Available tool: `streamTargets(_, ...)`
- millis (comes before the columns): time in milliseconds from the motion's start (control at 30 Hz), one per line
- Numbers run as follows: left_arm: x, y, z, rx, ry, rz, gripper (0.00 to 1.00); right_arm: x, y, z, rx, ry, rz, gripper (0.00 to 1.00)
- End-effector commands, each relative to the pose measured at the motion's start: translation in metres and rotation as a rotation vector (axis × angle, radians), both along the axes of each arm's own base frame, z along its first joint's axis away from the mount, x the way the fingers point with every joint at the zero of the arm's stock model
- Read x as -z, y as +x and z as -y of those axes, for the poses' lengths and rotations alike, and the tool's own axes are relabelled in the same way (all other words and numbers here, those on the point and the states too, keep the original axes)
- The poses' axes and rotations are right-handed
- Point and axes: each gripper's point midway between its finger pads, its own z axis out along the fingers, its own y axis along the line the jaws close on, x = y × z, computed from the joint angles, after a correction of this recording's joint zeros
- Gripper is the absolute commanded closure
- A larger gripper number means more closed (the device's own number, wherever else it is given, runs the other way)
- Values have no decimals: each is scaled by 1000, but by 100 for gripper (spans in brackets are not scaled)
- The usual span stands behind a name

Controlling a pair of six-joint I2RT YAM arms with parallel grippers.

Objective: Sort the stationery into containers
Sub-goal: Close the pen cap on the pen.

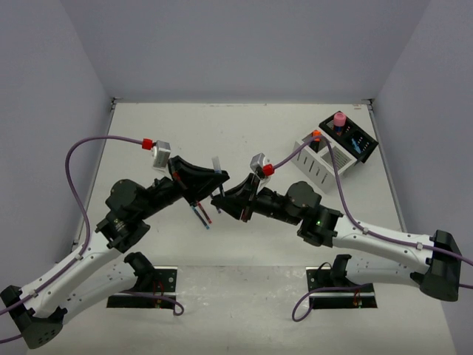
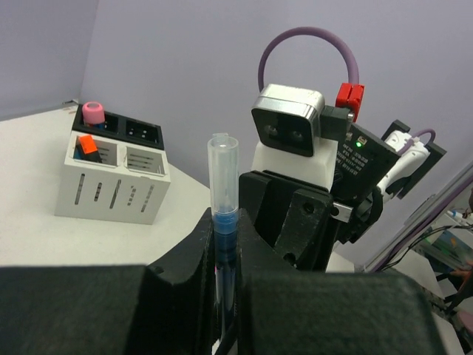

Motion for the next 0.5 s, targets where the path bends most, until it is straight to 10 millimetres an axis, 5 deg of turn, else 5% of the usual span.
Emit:
streamTargets(0,-24,-15,-2,48,-29,81,100,-37,0,0,-3,58,68,82)
streamTargets(133,-18,-15,-1,56,-16,76,100,-45,5,2,22,63,84,67)
streamTargets(267,-18,-15,1,62,-10,76,100,-49,7,3,39,68,93,65)
streamTargets(333,-18,-15,1,60,-9,75,100,-53,8,3,40,73,102,78)
streamTargets(367,-19,-14,0,55,-12,77,100,-54,7,4,38,75,106,93)
streamTargets(467,-22,-12,-2,36,-18,78,96,-54,2,2,12,75,114,100)
